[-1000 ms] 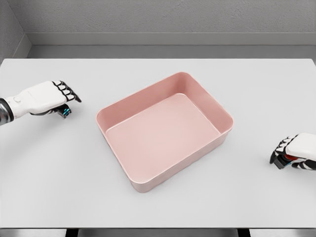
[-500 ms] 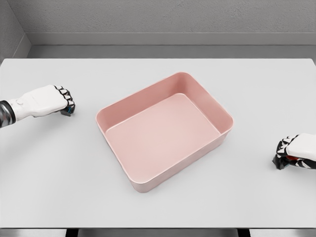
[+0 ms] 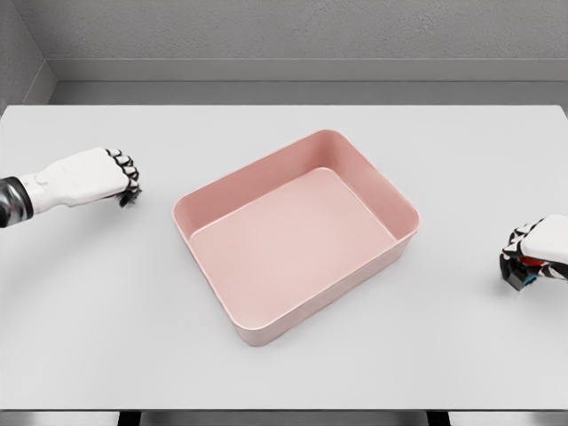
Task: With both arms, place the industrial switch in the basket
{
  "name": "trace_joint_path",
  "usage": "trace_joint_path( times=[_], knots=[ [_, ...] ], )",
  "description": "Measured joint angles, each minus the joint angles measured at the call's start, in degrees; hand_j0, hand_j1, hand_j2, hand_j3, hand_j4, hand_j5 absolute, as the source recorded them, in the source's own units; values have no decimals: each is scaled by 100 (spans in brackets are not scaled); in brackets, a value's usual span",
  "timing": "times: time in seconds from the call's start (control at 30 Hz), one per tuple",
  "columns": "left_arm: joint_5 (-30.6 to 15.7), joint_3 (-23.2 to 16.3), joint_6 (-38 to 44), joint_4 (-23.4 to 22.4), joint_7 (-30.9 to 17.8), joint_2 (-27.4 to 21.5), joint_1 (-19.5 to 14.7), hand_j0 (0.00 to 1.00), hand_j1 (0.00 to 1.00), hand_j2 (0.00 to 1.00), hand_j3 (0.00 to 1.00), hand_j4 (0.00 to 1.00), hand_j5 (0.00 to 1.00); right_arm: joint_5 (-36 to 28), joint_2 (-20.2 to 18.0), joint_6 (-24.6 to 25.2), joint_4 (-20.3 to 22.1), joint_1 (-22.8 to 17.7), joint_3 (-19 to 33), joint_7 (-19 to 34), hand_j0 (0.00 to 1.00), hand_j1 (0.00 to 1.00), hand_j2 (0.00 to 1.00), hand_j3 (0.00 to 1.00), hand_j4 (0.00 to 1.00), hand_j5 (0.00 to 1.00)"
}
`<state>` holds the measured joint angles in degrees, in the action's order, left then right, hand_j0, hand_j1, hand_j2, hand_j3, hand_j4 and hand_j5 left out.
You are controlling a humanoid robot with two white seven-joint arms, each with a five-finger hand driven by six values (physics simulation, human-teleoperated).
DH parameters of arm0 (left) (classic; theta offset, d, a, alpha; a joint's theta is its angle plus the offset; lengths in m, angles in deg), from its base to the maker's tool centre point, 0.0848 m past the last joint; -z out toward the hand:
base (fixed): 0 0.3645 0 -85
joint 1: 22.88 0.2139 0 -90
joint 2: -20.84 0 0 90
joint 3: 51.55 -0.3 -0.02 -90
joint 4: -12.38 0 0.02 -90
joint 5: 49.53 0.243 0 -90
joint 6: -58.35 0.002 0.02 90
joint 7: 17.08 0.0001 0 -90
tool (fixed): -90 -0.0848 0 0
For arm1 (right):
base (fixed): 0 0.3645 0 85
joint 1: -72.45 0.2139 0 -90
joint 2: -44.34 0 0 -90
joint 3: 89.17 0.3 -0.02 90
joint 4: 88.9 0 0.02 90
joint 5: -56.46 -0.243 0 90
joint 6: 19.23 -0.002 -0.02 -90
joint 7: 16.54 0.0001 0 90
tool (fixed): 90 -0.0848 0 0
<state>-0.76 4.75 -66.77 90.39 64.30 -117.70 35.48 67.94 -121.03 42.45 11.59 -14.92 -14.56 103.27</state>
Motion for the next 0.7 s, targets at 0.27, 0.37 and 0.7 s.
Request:
trace_joint_path(
  times=[0.27, 0.37, 0.7],
  knots=[
    [-278, 61, 2, 435, 5, -7, -211, 14, 14, 14, 14, 14, 14, -31, -28, 0, 4, 238, 3, -2, 48, 48, 48, 48, 48, 48],
    [-406, 72, -4, 616, 10, -9, -281, 14, 14, 14, 14, 14, 14, -39, -40, 0, 5, 317, 4, -6, 48, 48, 48, 48, 48, 48],
    [-667, 193, -3, 1623, 4, 68, -264, 14, 14, 14, 14, 14, 14, -55, -50, -1, 5, 756, 13, -8, 48, 48, 48, 48, 48, 48]
  ],
)
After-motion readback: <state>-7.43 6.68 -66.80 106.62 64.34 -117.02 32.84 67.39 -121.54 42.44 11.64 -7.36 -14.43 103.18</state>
